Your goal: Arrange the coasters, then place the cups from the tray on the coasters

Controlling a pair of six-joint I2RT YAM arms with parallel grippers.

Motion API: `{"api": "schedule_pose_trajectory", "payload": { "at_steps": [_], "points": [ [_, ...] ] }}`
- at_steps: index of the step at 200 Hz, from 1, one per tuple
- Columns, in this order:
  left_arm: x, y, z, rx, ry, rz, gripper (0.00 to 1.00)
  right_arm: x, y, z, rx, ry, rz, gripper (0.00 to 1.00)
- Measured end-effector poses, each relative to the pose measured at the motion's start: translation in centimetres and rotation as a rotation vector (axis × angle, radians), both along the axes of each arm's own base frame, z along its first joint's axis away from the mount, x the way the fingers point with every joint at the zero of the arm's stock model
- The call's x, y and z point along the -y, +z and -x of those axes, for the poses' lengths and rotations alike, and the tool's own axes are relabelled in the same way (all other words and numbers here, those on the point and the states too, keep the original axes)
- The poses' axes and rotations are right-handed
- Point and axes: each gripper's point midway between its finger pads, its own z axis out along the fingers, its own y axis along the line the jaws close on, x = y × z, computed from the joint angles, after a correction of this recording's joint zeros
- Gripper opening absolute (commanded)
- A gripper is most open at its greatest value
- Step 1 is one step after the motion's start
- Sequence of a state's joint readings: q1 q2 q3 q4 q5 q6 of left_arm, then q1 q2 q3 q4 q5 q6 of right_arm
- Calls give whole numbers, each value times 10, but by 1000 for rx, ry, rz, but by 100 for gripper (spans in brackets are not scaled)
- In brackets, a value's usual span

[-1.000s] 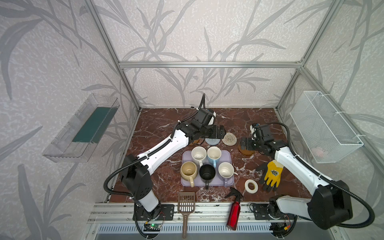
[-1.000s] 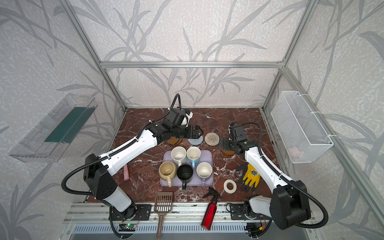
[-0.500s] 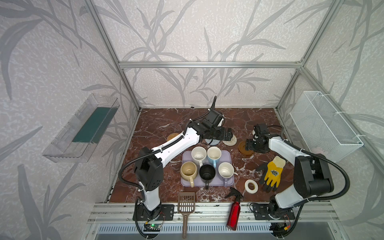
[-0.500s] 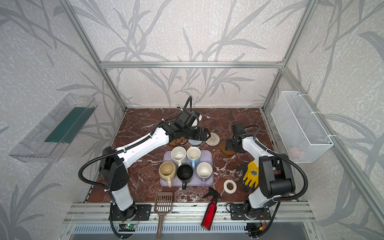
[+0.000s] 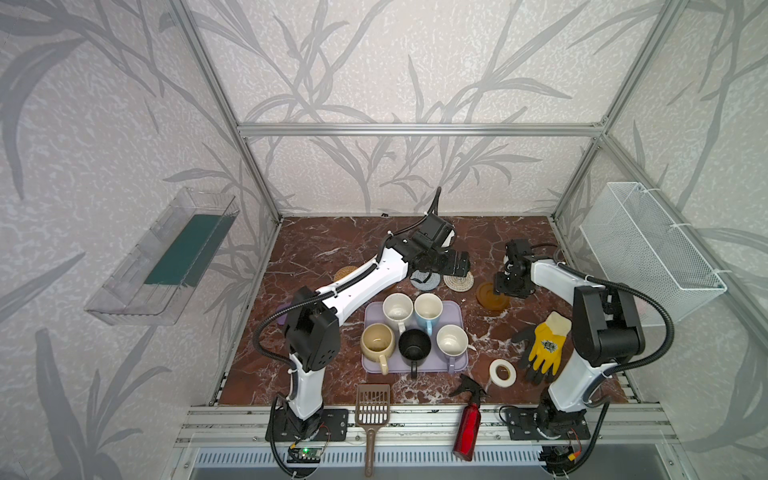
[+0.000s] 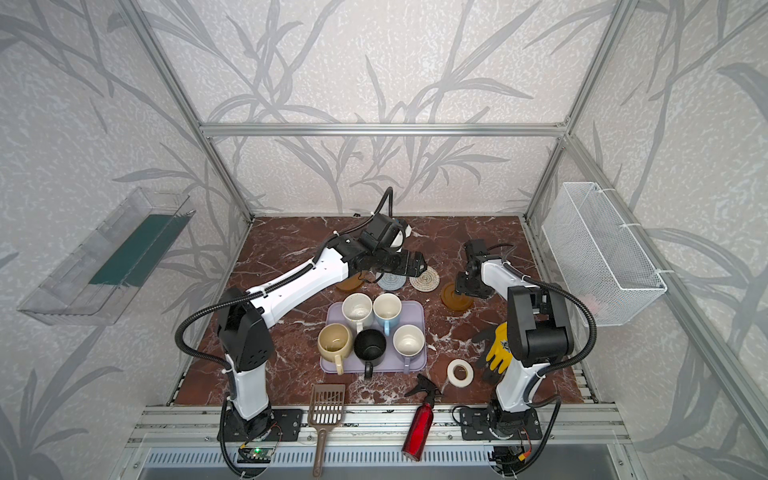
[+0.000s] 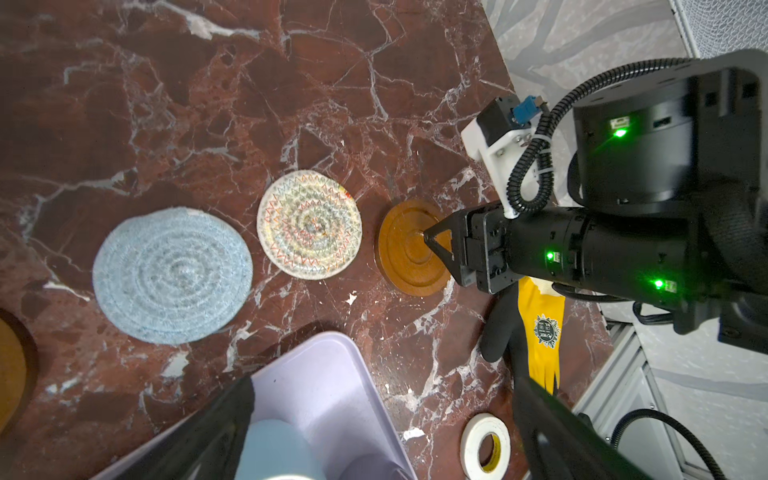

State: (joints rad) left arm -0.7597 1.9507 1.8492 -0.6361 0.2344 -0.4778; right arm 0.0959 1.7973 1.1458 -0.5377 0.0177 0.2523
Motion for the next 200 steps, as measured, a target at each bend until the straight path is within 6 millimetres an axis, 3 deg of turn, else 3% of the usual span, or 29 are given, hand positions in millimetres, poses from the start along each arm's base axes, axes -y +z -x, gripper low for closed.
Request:
{"api": "schedule_pose_trajectory", "payload": {
  "at_steps": [20,115,158,200],
  "points": [
    [2,5,-4,13,-6,-11,99,0,-4,2,-22,7,4,52],
    [-3,-12,3,-22,-7,-49,99,7,-16,11,-87,13,44,47],
    [-4,-15,2,-17,0,-54,99,11,-15,4,-101,19,75,44],
    [-7,-30,5,-37,1,-75,99,16,-14,-8,-109,15,112,42]
  ]
}}
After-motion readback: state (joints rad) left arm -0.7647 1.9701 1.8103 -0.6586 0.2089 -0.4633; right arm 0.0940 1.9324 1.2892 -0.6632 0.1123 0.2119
